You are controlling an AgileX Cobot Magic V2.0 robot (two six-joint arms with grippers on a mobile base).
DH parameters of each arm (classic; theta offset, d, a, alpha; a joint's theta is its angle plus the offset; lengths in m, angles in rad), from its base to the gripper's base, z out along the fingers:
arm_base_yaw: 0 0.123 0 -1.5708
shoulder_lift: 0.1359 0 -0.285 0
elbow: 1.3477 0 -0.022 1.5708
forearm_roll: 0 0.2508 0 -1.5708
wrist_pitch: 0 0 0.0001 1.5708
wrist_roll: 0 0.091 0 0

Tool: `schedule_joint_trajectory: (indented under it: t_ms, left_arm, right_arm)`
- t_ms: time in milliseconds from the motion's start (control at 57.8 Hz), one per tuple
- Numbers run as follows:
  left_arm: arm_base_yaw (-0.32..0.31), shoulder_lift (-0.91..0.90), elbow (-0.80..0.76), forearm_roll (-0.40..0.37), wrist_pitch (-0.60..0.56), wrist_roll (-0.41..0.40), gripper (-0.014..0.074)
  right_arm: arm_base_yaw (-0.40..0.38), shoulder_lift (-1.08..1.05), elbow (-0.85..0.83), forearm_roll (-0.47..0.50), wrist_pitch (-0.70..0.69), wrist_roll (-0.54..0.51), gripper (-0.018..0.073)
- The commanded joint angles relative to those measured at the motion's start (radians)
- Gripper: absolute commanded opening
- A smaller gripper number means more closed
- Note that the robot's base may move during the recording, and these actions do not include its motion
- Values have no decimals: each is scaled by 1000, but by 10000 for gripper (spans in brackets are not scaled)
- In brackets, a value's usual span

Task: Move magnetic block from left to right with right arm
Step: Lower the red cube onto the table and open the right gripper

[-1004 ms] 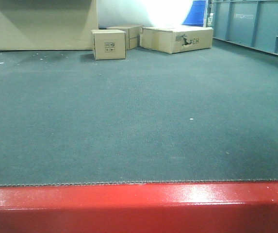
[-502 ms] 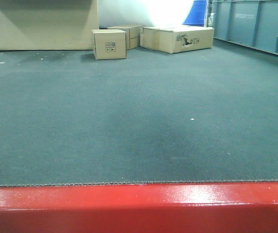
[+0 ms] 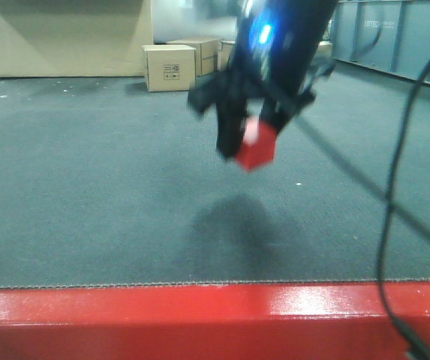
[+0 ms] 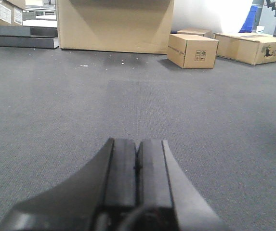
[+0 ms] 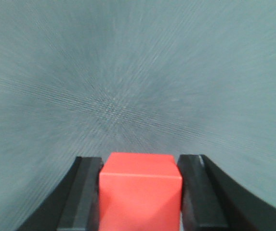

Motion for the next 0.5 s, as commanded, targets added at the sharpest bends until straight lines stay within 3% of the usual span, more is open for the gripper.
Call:
schedule_joint_trajectory:
  t_ms: [0, 87, 138, 329, 485]
  left_arm:
    - [-1, -9, 5, -5, -84, -6, -126]
    - [-1, -9, 5, -5, -84, -6, -126]
    - [-1, -9, 5, -5, -84, -6, -126]
    - [-1, -9, 5, -5, -84, -6, -126]
    - [-1, -9, 5, -5, -84, -6, -126]
  right_arm:
    - [0, -19, -37, -1, -53, -8, 195]
    - [0, -9, -37, 9, -35, -8, 212]
    - [0, -9, -37, 13, -28, -8, 278]
    - [0, -19, -37, 13, -23, -7, 653]
    - [0, -78, -37, 38, -27, -7, 585]
